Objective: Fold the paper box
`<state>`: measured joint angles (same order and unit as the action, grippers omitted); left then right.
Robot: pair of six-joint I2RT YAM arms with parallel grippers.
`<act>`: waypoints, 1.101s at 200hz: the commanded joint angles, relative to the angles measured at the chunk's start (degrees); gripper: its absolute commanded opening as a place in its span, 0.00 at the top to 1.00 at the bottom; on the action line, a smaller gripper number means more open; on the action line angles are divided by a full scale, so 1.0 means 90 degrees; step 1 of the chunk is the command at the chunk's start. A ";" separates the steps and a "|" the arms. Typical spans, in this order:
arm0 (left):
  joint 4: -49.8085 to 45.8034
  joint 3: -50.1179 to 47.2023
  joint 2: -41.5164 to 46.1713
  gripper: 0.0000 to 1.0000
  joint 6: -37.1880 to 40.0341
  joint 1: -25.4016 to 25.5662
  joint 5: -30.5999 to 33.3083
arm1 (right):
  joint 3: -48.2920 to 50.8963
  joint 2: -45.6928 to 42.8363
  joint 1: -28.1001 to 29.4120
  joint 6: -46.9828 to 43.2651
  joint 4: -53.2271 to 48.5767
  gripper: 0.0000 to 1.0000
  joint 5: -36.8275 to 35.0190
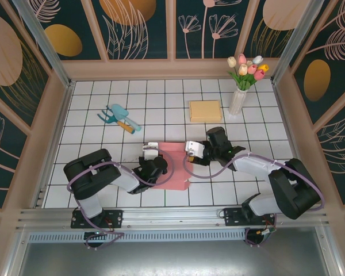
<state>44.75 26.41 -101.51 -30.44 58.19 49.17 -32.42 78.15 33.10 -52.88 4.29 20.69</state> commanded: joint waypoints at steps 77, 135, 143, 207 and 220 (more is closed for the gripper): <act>-0.0524 0.0266 -0.0147 1.00 -0.0464 0.0038 0.0212 | 0.0713 -0.0617 0.0707 0.1211 0.1020 0.60 0.0472; -0.0489 0.0258 -0.0087 1.00 -0.0531 0.0036 0.0093 | 0.0911 -0.1062 0.0972 0.2461 0.1429 0.60 -0.0368; -0.0427 0.0249 -0.0096 1.00 -0.0492 0.0034 0.0017 | 0.0935 -0.1087 0.1004 0.2636 0.1542 0.60 -0.0520; -0.0295 0.0163 -0.0025 1.00 -0.0369 0.0032 -0.0055 | 0.1117 -0.1176 0.0951 0.3397 0.2256 0.63 -0.0121; -0.0276 0.0141 0.0018 1.00 -0.0368 0.0038 -0.0055 | 0.1132 -0.1171 0.0948 0.3517 0.2374 0.65 -0.0124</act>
<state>42.22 27.73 -101.78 -34.35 58.19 50.11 -22.61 69.32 40.93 -25.06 17.76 14.09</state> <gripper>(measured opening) 0.105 0.369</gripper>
